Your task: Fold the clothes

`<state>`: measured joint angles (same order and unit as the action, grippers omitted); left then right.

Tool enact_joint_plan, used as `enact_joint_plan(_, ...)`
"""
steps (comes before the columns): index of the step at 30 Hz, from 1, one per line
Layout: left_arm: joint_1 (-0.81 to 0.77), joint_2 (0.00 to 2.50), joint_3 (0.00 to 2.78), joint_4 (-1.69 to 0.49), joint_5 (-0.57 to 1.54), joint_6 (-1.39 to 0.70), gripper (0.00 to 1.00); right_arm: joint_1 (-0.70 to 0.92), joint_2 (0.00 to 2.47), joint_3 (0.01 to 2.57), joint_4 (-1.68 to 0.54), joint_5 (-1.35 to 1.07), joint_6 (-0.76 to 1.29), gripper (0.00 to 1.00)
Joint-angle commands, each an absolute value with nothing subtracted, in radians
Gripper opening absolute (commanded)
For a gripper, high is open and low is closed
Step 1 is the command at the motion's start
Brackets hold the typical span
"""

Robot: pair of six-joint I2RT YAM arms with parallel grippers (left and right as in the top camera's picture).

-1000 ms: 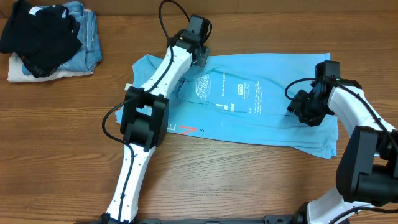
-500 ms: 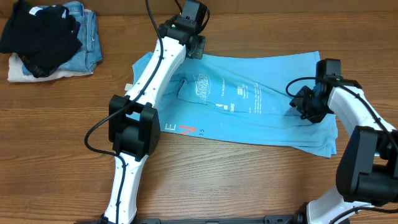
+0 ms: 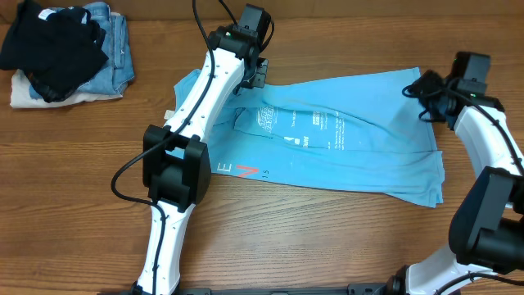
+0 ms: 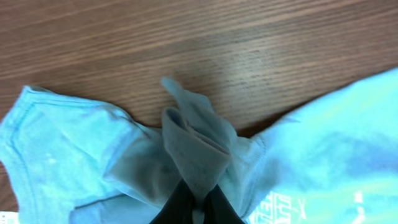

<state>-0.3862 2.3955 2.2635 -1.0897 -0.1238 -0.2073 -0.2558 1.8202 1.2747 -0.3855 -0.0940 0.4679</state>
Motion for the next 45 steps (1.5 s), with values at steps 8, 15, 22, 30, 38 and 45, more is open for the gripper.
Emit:
enact_joint_plan(8, -0.393, 2.375, 2.279, -1.117, -0.06, -0.233, 0.05, -0.258, 2.062, 1.483, -0.306, -0.126, 0.374, 0.59)
enact_joint_plan(15, -0.393, 2.375, 2.279, -1.123, -0.052, -0.234, 0.06, -0.258, 2.228, 1.747, -0.457, -0.089, 0.283, 0.59)
enact_joint_plan(22, -0.393, 2.375, 2.279, -1.13, -0.051, -0.252, 0.05, -0.258, 2.3, 1.801, -0.468, -0.03, 0.233, 0.58)
enact_joint_plan(30, -0.393, 2.375, 2.279, -1.133, -0.05, -0.268, 0.05, -0.257, 2.328, 1.801, -0.421, 0.007, 0.184, 0.57)
enact_joint_plan(38, -0.393, 2.375, 2.279, -1.133, -0.025, -0.27, 0.04, -0.255, 2.362, 1.801, -0.389, 0.006, 0.178, 0.55)
enact_joint_plan(45, -0.393, 2.375, 2.279, -1.131, -0.025, -0.27, 0.05, -0.245, 2.382, 1.801, -0.368, 0.007, 0.174, 0.51)
